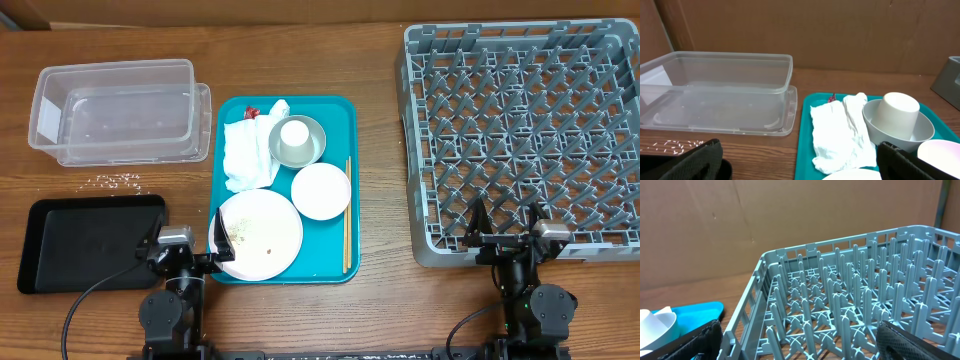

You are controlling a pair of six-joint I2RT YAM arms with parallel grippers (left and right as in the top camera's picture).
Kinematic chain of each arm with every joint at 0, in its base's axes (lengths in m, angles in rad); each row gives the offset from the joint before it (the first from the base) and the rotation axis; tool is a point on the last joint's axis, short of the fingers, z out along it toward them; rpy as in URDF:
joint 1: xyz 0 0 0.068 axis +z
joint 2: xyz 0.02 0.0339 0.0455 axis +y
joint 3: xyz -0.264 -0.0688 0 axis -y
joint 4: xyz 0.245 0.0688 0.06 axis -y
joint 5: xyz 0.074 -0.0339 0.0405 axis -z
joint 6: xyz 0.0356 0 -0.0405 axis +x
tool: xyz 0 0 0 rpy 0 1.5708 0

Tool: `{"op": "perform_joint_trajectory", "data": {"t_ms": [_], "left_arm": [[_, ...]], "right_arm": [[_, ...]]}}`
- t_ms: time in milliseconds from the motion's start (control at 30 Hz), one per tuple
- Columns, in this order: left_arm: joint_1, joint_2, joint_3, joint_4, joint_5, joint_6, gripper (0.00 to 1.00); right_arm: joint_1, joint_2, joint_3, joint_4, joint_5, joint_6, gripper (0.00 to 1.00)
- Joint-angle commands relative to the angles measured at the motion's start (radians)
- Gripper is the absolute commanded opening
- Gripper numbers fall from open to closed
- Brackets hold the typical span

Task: Sort waste into correct bins and load items into the dishwasher
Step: 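Raise the left gripper and move it toward the teal tray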

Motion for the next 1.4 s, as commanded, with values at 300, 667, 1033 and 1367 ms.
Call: {"op": "perform_joint_trajectory", "data": {"t_ms": [300, 667, 1033, 1367], "left_arm": [[-0.002, -0.011, -0.004, 0.009, 0.112, -0.106, 1.00], [-0.002, -0.011, -0.004, 0.232, 0.370, -0.533, 1.00], [-0.002, 0.017, 0.138, 0.385, 0.455, -0.340, 1.00], [-0.002, 0.476, 0.676, -0.080, 0.449, -0.176, 1.00]], "right_arm": [[0.003, -0.009, -0.010, 0.006, 0.008, -0.003, 1.00], [0.003, -0.009, -0.010, 0.006, 0.008, -0.003, 1.00], [0.003, -0.009, -0.010, 0.006, 0.008, -0.003, 1.00], [0.003, -0.009, -0.010, 0.006, 0.008, -0.003, 1.00]]}}
